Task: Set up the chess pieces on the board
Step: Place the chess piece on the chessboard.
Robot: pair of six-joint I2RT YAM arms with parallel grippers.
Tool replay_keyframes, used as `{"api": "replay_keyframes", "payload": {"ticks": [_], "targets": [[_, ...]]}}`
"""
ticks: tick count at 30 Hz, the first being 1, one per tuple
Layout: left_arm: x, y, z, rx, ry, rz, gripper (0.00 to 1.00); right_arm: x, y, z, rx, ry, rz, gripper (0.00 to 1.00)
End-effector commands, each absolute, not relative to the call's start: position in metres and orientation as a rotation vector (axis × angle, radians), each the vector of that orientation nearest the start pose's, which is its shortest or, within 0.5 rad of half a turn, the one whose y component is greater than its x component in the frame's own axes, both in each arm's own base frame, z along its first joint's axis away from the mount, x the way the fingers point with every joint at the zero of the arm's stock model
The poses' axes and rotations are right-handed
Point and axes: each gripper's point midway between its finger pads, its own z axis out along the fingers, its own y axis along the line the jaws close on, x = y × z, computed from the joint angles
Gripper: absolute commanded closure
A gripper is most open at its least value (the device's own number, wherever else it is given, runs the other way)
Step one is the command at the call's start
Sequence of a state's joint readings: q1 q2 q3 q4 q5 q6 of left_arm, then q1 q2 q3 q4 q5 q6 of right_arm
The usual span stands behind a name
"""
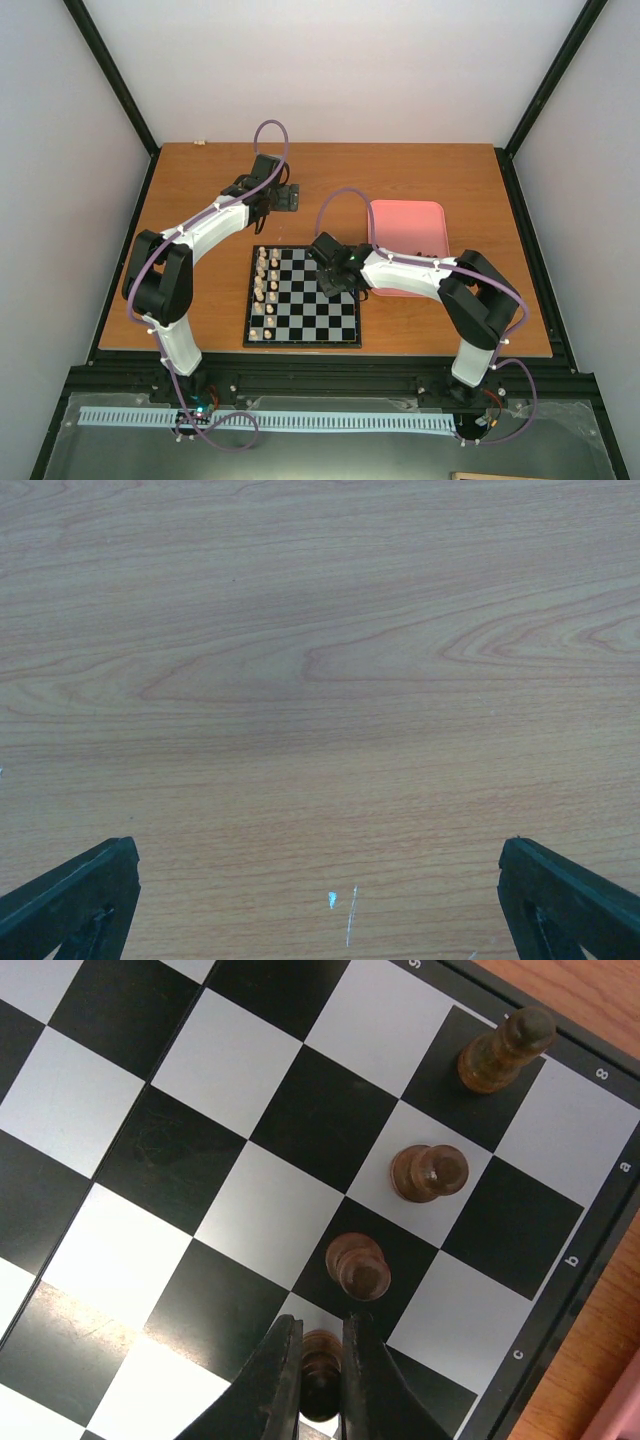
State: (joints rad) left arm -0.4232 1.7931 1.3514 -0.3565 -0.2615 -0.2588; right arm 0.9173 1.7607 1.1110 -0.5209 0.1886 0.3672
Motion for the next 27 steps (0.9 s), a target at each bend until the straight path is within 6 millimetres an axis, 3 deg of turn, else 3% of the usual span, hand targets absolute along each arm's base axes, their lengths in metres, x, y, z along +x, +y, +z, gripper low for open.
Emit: {"api": "replay_keyframes", "payload": {"ticks": [1, 11, 19, 23, 27], "targets": [[0.476, -0.161, 0.162, 0.041, 2.304, -0.037, 0.0, 0.268, 0.298, 0.047, -0.679, 2.615, 0.106, 0.93], [0.476, -0.161, 0.161, 0.041, 2.305, -0.036, 0.0, 0.261, 0.301, 0.057, -0.707, 2.596, 0.155, 0.78], [0.476, -0.161, 0.162, 0.041, 2.303, -0.036, 0.0, 0.257, 0.301, 0.077, -0.713, 2.555, 0.204, 0.7], [0.476, -0.161, 0.163, 0.043, 2.303, -0.037, 0.0, 0.258, 0.294, 0.091, -0.686, 2.526, 0.188, 0.68], [0.476, -0.162, 0.163, 0.044, 2.304, -0.04, 0.0, 0.269, 0.266, 0.105, -0.581, 2.479, 0.053, 0.56]]}}
